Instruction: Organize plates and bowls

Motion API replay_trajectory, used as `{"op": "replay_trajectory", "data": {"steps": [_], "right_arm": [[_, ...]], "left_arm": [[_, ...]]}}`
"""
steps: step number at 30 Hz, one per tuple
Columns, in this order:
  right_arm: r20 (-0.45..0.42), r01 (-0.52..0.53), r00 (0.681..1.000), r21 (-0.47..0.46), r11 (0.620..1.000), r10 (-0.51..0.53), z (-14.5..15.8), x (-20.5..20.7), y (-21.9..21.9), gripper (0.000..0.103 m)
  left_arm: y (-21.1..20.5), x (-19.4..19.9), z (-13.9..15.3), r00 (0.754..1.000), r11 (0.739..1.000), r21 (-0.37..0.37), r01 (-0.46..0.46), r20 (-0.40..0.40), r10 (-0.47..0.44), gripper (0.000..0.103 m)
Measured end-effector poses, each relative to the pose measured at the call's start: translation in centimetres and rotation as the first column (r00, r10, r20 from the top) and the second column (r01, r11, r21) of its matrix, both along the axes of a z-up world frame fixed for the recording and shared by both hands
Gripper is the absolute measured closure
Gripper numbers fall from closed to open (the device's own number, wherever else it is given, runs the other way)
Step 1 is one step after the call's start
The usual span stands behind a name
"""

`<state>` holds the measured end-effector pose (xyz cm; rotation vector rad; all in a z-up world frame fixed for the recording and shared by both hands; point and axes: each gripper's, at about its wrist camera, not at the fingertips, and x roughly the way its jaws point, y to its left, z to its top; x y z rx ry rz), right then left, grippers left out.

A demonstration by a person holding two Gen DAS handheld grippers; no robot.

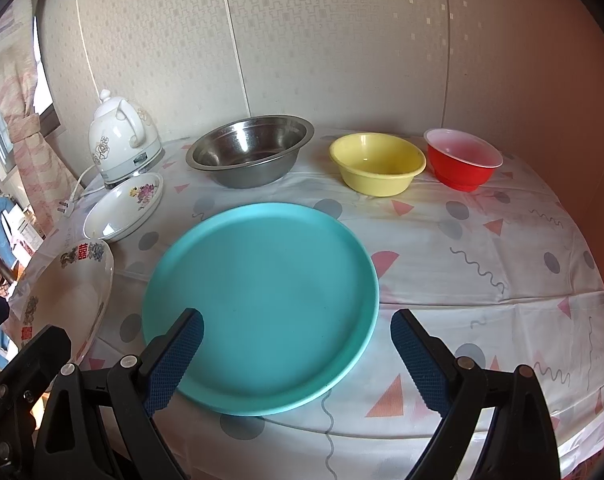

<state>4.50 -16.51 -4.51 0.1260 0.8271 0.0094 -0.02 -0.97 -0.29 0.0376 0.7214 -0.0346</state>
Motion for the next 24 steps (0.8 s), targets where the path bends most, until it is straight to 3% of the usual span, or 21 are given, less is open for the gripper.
{"op": "replay_trajectory", "data": {"steps": [24], "right_arm": [[-0.041, 0.031, 0.999, 0.040, 0.999, -0.029, -1.4, 0.7, -1.2, 0.007]], "left_arm": [[-1.7, 0.6, -1.0, 0.997, 0.998, 0.029, 0.055, -0.049, -0.054, 0.000]]}}
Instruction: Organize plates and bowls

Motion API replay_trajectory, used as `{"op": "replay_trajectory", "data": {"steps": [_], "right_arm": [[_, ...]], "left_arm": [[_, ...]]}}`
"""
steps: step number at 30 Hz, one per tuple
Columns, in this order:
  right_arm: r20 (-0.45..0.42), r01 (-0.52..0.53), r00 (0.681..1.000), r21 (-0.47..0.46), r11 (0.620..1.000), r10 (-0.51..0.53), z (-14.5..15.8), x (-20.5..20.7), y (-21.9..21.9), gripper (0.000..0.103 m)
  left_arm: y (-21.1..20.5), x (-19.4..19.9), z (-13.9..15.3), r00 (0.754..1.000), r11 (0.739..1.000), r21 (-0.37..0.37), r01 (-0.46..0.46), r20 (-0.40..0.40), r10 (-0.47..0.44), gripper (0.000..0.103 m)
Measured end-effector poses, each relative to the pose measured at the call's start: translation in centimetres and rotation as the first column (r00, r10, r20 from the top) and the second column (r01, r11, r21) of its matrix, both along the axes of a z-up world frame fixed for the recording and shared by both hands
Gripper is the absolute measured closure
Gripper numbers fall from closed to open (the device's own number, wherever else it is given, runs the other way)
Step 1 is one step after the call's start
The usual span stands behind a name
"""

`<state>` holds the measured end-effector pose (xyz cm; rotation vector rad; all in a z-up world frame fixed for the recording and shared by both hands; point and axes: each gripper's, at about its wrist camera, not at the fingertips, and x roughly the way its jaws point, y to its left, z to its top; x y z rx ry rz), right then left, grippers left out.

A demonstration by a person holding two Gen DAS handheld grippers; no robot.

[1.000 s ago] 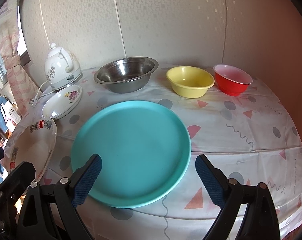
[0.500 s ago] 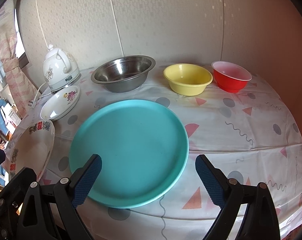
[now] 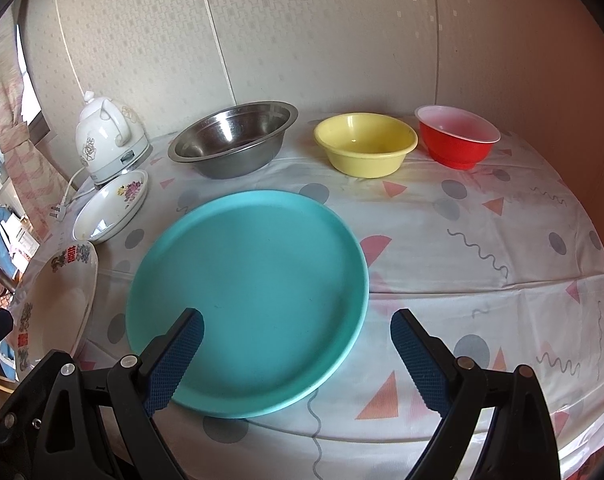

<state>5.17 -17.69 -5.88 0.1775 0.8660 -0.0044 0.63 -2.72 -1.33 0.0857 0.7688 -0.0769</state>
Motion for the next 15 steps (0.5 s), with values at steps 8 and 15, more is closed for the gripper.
{"op": "replay_trajectory", "data": {"steps": [8, 15], "right_arm": [[-0.011, 0.015, 1.000, 0.008, 1.000, -0.014, -0.4, 0.3, -0.7, 0.008], [-0.027, 0.022, 0.999, 0.018, 1.000, -0.022, -0.8, 0.8, -1.5, 0.016]], "left_arm": [[-0.2, 0.5, -0.5, 1.000, 1.000, 0.001, 0.010, -0.025, -0.010, 0.000], [-0.8, 1.2, -0.7, 0.996, 0.998, -0.008, 0.067, -0.050, -0.068, 0.000]]}}
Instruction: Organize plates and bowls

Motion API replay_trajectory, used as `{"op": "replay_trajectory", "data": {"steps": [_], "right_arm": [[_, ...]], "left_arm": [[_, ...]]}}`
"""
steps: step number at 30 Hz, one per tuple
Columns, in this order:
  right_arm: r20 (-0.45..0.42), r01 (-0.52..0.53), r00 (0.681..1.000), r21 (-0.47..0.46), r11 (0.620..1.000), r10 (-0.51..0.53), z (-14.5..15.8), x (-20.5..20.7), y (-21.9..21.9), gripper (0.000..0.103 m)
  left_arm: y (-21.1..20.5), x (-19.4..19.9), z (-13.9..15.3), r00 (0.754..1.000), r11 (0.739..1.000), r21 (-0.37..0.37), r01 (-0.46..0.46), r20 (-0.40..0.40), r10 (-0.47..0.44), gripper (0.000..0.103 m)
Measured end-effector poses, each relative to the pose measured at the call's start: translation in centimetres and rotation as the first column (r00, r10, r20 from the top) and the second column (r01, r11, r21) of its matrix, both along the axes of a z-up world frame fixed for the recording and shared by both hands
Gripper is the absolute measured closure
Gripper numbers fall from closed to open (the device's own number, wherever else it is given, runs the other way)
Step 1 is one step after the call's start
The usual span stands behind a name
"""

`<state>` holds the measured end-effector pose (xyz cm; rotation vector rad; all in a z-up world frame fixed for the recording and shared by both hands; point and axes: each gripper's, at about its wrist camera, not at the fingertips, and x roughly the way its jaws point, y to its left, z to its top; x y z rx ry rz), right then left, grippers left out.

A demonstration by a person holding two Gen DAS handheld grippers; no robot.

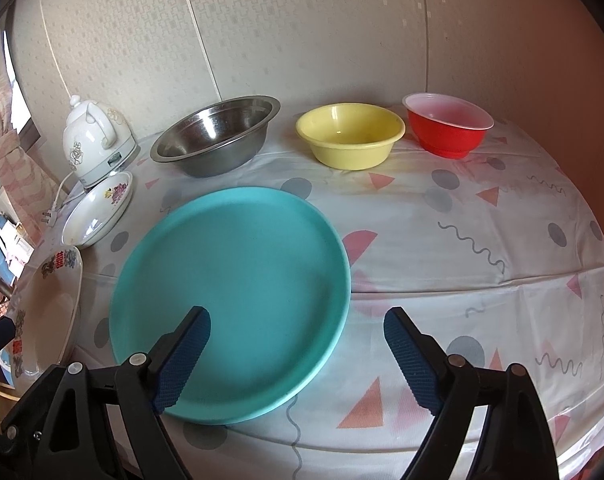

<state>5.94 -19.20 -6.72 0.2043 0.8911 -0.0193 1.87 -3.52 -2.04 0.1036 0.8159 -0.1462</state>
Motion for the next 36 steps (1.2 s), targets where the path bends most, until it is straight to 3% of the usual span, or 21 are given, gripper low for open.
{"op": "replay_trajectory", "data": {"steps": [7, 13, 15, 16, 17, 18, 23, 28, 36], "right_arm": [[-0.036, 0.026, 0.999, 0.031, 0.999, -0.025, -0.8, 0.6, -2.0, 0.037], [-0.058, 0.028, 0.998, 0.041, 0.999, -0.025, -1.4, 1.1, -2.8, 0.057], [-0.063, 0.018, 0.998, 0.034, 0.999, -0.015, -1.5, 1.2, -2.7, 0.062], [-0.065, 0.011, 0.998, 0.030, 1.000, -0.009, -1.6, 1.3, -2.7, 0.065], [-0.070, 0.004, 0.998, 0.031, 1.000, -0.002, -1.7, 1.4, -2.6, 0.066], [-0.074, -0.002, 0.997, 0.035, 0.999, 0.004, -1.9, 1.5, -2.6, 0.066], [-0.074, -0.039, 0.996, 0.011, 0.999, 0.040, -1.9, 1.9, -2.4, 0.066], [-0.083, -0.060, 0.995, 0.012, 0.998, 0.061, -2.0, 2.3, -2.6, 0.066], [-0.088, -0.100, 0.991, -0.035, 0.994, 0.097, -2.0, 2.7, -2.2, 0.066]], "left_arm": [[1.2, 3.4, 0.7, 0.995, 0.989, -0.144, 0.034, -0.085, -0.047, 0.006], [2.3, 6.8, 1.5, 0.993, 0.988, -0.153, 0.006, -0.113, -0.024, 0.008], [2.3, 8.0, 1.3, 0.989, 0.986, -0.168, 0.017, -0.145, -0.042, 0.021], [2.3, 8.7, 1.1, 0.985, 0.986, -0.163, 0.020, -0.168, -0.047, 0.032], [2.2, 9.2, 0.8, 0.981, 0.987, -0.158, 0.022, -0.187, -0.052, 0.043], [2.1, 9.8, 0.5, 0.977, 0.988, -0.153, 0.025, -0.204, -0.056, 0.047], [1.3, 12.0, -1.3, 0.963, 0.994, -0.102, 0.030, -0.264, -0.056, 0.061], [0.2, 13.5, -2.6, 0.952, 0.997, -0.060, 0.056, -0.298, -0.071, 0.061], [-0.2, 15.1, -4.4, 0.930, 0.995, -0.066, 0.079, -0.355, -0.097, 0.061]]}}
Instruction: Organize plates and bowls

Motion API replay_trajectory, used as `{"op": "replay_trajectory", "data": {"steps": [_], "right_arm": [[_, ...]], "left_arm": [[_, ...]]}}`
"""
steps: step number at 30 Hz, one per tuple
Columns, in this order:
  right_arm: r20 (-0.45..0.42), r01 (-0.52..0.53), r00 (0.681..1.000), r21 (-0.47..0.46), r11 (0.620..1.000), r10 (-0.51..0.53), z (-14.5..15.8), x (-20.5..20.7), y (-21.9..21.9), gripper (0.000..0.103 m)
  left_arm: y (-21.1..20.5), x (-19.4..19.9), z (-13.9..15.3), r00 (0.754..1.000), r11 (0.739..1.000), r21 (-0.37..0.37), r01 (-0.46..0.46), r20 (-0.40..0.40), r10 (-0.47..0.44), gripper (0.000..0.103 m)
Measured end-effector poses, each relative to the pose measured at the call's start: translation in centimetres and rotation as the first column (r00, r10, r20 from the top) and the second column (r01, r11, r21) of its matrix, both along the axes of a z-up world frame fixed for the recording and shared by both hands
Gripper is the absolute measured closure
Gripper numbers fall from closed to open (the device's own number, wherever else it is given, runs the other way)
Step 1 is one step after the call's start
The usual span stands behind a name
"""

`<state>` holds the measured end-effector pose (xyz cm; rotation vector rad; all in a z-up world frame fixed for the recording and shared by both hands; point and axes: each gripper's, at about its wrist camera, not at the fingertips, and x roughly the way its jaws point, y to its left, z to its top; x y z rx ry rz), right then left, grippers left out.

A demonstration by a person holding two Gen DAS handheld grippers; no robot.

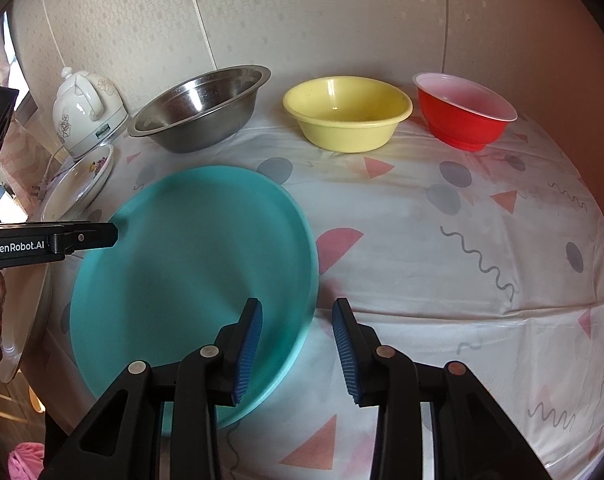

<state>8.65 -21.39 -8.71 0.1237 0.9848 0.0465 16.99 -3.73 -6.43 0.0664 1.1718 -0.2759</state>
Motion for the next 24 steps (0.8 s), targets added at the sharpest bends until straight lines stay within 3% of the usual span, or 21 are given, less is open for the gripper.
{"op": "replay_trajectory", "data": {"steps": [3, 10, 24], "right_arm": [[-0.004, -0.012, 1.000, -0.017, 1.000, 0.012, 0.0, 0.2, 0.2, 0.067], [-0.021, -0.002, 1.000, 0.001, 1.000, 0.002, 0.1, 0.5, -0.9, 0.087], [-0.079, 0.120, 0.990, 0.041, 0.992, -0.116, 0.4, -0.5, -6.0, 0.089]], "left_arm": [[-0.3, 0.1, -0.1, 1.000, 1.000, 0.018, 0.017, 0.008, -0.017, 0.060], [-1.0, 0.3, -0.3, 0.998, 0.998, 0.027, 0.054, 0.023, -0.054, 0.064], [-4.2, -3.4, -0.3, 0.991, 0.991, -0.036, 0.128, 0.036, -0.126, 0.066]]}}
